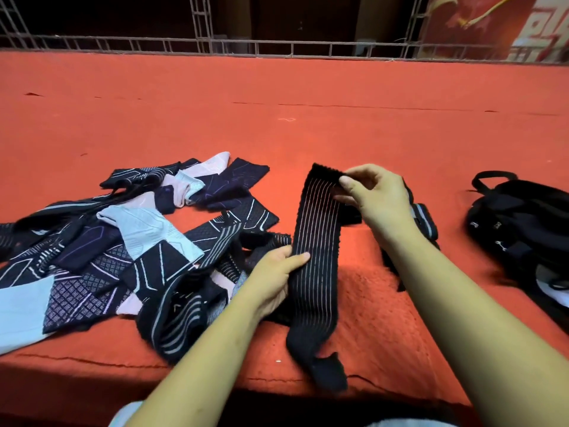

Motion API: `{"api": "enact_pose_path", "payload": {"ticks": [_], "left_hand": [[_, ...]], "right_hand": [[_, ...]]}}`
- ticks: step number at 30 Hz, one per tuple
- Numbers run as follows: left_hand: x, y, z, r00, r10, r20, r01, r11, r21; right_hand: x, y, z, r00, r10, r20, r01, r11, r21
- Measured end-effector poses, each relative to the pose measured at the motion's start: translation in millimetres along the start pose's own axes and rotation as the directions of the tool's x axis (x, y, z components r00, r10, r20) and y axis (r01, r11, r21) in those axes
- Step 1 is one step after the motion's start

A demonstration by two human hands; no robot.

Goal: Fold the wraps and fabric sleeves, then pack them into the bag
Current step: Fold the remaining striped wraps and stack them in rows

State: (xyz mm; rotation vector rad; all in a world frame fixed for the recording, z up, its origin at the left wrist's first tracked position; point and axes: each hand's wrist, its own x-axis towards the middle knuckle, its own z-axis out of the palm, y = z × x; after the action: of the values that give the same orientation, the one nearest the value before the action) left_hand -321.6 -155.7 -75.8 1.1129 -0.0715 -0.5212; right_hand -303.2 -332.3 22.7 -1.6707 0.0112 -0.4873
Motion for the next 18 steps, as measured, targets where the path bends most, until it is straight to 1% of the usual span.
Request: {"api": "enact_pose_path", "payload": {"ticks": [2,4,6,8,13,18], "left_hand": [[0,-20,-4,0.999,-0.038,-0.037,0.037,0.999,-0.012],[2,-37,-7,0.995,-0.069,-0.068,0.07,0.997,0.01],[4,-49,-9,0.994,-0.075,-0.082,0.077,0.997,0.029],[7,-53,-11,0.994,-0.054,-0.094,0.054,0.999,-0.008],[7,-52,-13,0.994,0.001,-0.108,-0.022,0.979,-0.201],[6,-52,-14,0.985,0.034,-0.169,-0.067,0.978,-0.198]], "right_hand": [[-13,19,-1,1.0,-0.015,0.022,0.016,0.998,-0.067],[-28,36,-1,0.999,-0.043,0.03,0.047,0.992,-0.119],[-43,47,0,0.997,-0.06,0.04,0.065,0.986,-0.151],[-58,58,3,0.996,-0.06,0.067,0.07,0.983,-0.168],[-96,85,6,0.989,-0.004,0.146,0.025,0.99,-0.142],[-117,101,-1,0.981,-0.013,0.192,0.042,0.988,-0.147]]}}
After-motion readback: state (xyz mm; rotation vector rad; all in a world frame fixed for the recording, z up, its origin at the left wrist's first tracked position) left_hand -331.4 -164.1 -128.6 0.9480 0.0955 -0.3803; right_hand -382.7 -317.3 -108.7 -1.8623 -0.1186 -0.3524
